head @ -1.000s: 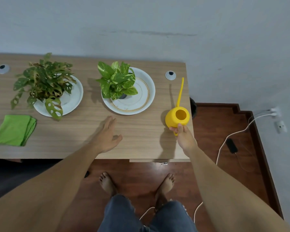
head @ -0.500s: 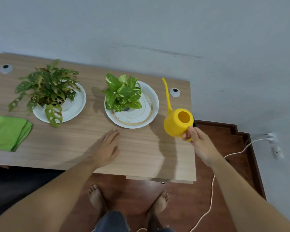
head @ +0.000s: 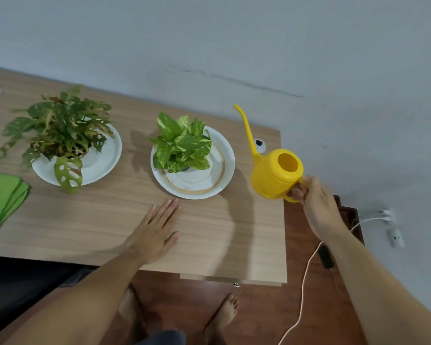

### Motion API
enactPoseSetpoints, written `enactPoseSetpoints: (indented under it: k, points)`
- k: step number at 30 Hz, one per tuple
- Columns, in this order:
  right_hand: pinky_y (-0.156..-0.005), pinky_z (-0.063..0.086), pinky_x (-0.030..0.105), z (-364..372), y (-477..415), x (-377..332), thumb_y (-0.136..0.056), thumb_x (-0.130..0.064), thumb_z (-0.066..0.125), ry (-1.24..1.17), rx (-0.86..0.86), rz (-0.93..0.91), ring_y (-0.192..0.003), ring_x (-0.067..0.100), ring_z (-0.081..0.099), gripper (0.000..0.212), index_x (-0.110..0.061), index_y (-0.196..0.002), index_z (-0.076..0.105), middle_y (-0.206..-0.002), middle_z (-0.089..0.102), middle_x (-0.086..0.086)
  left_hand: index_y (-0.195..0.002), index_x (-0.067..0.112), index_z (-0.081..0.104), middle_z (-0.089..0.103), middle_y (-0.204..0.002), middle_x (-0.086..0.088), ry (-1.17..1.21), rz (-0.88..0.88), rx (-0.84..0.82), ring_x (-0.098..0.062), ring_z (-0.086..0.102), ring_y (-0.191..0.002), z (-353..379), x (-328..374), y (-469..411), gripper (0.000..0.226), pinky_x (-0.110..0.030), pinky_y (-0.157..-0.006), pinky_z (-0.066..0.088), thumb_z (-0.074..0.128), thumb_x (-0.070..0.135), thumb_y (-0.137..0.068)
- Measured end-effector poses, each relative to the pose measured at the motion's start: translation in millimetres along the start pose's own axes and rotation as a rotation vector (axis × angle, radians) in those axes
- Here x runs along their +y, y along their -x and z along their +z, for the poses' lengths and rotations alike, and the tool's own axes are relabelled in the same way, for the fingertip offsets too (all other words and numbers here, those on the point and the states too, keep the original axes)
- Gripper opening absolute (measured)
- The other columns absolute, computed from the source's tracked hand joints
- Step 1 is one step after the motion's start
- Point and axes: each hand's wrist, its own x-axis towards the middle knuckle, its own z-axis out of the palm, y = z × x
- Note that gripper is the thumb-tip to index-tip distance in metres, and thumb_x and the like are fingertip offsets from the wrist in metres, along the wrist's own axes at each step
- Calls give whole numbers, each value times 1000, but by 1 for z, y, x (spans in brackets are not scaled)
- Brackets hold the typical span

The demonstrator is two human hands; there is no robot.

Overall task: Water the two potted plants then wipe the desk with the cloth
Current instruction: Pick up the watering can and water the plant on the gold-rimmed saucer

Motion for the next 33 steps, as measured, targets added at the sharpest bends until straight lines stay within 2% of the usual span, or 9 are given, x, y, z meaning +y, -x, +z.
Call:
enactPoseSetpoints:
  k: [3,6,9,11,16,22,26,30,33]
  points:
    - [-83,33,47,3,-4,-4,-114,-30,34,-87,111,30,-83,29,34,39,-9,-81,34,-79,35,14,-181,14,14,5,-192,-5,-12,-6,19,-25,11,-178,6,-1,0,83,-55,-142,26,45,55,-117]
    - [-79,36,44,10,-12,-16,-89,-49,47,-172,210,94,-79,24,44,34,-16,-81,45,-72,46,8,-182,15,14,4,-192,-3,7,-31,40,-23,10,-178,12,1,-2,83,-55,-142,26,48,54,-116]
    - [-70,37,38,19,-25,-24,-76,-56,50,-183,241,99,-61,14,45,32,-30,-61,41,-61,45,-3,-182,16,12,2,-193,-2,24,-25,56,-22,9,-179,17,0,-2,84,-55,-142,25,48,53,-116]
    - [-68,39,38,24,-35,-28,-78,-56,55,-188,251,94,-57,13,44,36,-27,-59,44,-63,44,-2,-183,17,11,2,-193,-1,29,2,68,-22,10,-179,19,-4,-2,85,-55,-142,26,47,55,-115]
    - [-72,42,44,30,-66,-37,-76,-54,66,-211,285,63,-73,26,50,42,-12,-83,66,-77,49,14,-183,22,8,0,-193,3,5,93,73,-17,6,-179,21,-23,-8,84,-52,-142,25,40,60,-116]
    - [-70,41,45,20,-101,-42,-78,-48,69,-159,300,-22,-71,27,45,67,17,-84,55,-75,45,17,-183,23,7,-1,-193,3,16,94,92,-16,4,-179,25,-26,-8,84,-51,-142,22,43,57,-114]
    - [-70,43,45,11,-116,-46,-82,-45,69,-112,294,-54,-70,25,46,63,17,-84,55,-72,47,17,-183,24,8,-2,-193,3,8,77,92,-16,3,-179,25,-26,-6,85,-50,-143,20,46,52,-113]
    - [-67,40,44,7,-124,-49,-86,-44,69,-55,292,-70,-67,25,43,57,9,-75,51,-67,45,13,-183,20,8,-1,-193,3,66,-105,92,-18,3,-179,23,-26,2,86,-53,-142,25,48,50,-112]
    - [-63,34,40,7,-124,-54,-87,-43,67,6,277,-105,-62,22,37,52,1,-70,44,-60,40,5,-183,18,9,0,-193,3,80,-171,102,-18,5,-179,24,-27,11,88,-53,-142,25,50,49,-112]
